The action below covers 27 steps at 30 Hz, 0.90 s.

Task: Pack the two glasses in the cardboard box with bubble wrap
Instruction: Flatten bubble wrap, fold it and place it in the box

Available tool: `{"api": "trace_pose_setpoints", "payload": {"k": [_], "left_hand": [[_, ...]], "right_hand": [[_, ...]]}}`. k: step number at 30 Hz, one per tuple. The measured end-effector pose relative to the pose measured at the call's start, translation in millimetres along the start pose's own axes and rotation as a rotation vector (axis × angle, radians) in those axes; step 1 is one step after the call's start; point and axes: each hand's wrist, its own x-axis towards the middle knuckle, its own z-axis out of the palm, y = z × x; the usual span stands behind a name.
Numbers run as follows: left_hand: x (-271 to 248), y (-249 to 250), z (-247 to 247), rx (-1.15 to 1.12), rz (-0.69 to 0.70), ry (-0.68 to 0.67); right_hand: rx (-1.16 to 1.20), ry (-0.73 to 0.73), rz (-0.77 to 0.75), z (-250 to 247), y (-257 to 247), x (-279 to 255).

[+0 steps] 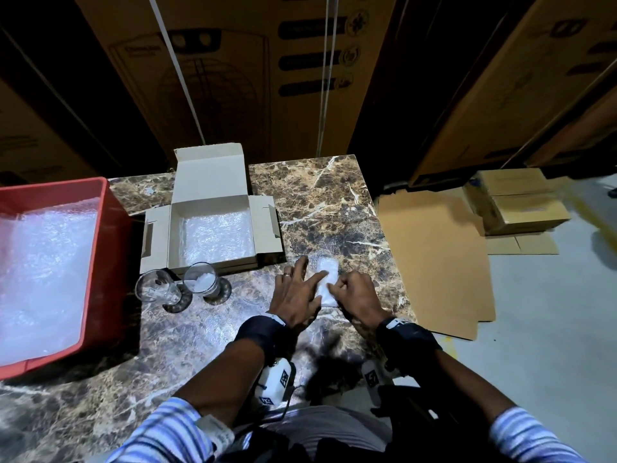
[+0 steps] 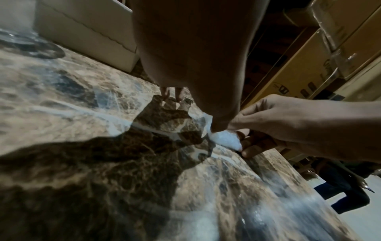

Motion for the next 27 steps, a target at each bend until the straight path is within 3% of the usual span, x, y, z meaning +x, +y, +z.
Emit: {"api": "trace_pose_setpoints", "payload": {"k": [5,10,15,19,23,27], "left_hand": [[6.7,-6.3,1.5,0.063,-0.015,-0.056],[10.4,-7.6,4.7,0.025,-0.064,-0.080],[15.1,-2.1,-1.7,-0.028,-0.115,-0.080],[17.1,-3.3,-3.2,-0.045,-0.105,-0.091],[14.5,-5.4,-1.3,-0.066,-0.089,-0.124],[9.3,-5.3,-2.7,-0.065,-0.008,-0.045]], "right_hand": [[-0.219,0.050,-0.242,-2.5,4.6,-9.8],[-0.334,-0.048,-0.447,-3.8,10.8,-12.8],[-0.231,-0.085,-0.449,-7.7,16.5,-19.3],[-0.236,-0.206,-0.440,-18.1,21.1,-21.3],[-0.225,-0.183,-0.479,-21.4,22.8,-16.9],[-0.238,-0.139,-0.479,-19.8,15.8,-11.3]]}}
